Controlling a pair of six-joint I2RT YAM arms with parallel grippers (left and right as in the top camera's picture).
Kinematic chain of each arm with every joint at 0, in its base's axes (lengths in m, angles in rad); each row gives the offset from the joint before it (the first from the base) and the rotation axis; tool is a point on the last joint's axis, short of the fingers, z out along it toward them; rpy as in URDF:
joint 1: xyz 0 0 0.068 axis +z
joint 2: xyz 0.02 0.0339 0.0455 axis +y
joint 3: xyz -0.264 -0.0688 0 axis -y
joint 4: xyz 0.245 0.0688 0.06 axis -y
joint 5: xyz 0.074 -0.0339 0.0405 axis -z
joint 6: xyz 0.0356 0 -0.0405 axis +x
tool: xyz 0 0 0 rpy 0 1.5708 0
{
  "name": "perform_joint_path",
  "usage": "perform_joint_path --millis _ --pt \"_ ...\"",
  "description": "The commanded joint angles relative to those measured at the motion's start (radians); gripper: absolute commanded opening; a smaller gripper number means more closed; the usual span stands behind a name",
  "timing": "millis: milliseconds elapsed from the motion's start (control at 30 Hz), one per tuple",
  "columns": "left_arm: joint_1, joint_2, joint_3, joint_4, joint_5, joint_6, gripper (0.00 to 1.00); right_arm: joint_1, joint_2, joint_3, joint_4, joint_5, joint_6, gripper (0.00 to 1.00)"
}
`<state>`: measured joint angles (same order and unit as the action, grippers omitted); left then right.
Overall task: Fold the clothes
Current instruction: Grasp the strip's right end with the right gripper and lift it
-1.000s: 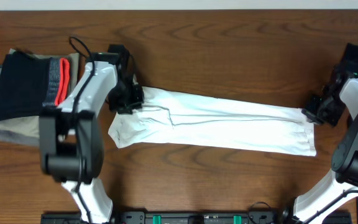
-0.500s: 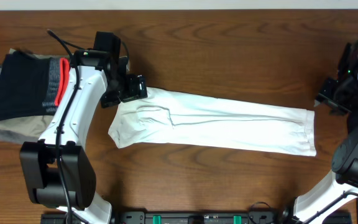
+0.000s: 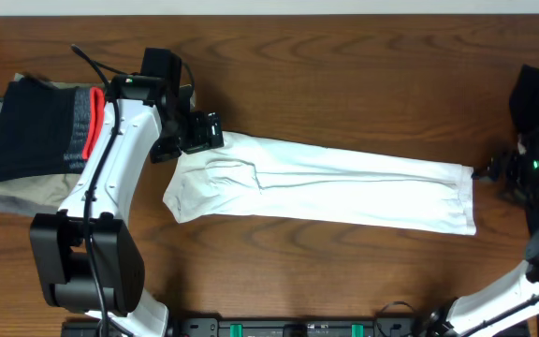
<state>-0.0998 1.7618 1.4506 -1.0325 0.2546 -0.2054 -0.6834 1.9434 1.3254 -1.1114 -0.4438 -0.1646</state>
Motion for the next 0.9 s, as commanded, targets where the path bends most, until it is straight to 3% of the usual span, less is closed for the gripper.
perform_joint_path --millis 0,67,267,400,700,867 --pt "0.003 -0.013 0.013 -0.002 -0.013 0.006 0.98 -0.049 -0.013 -0.057 0.007 -0.216 -0.182 0.69" --pt "0.003 -0.012 0.013 -0.003 -0.013 0.006 0.98 -0.064 -0.013 -0.089 0.035 -0.219 -0.183 0.79" --pt "0.003 -0.012 0.012 -0.006 -0.013 0.006 0.98 -0.071 -0.013 -0.165 0.084 -0.192 -0.184 0.87" --pt "0.003 -0.012 0.01 -0.01 -0.013 0.006 0.98 -0.07 -0.012 -0.195 0.121 -0.163 -0.18 0.99" --pt "0.003 -0.012 0.01 -0.009 -0.013 0.006 0.98 -0.048 -0.009 -0.243 0.152 -0.053 -0.1 0.99" --pt "0.003 -0.012 0.009 -0.01 -0.012 0.006 0.98 0.007 -0.007 -0.256 0.151 -0.044 -0.072 0.88"
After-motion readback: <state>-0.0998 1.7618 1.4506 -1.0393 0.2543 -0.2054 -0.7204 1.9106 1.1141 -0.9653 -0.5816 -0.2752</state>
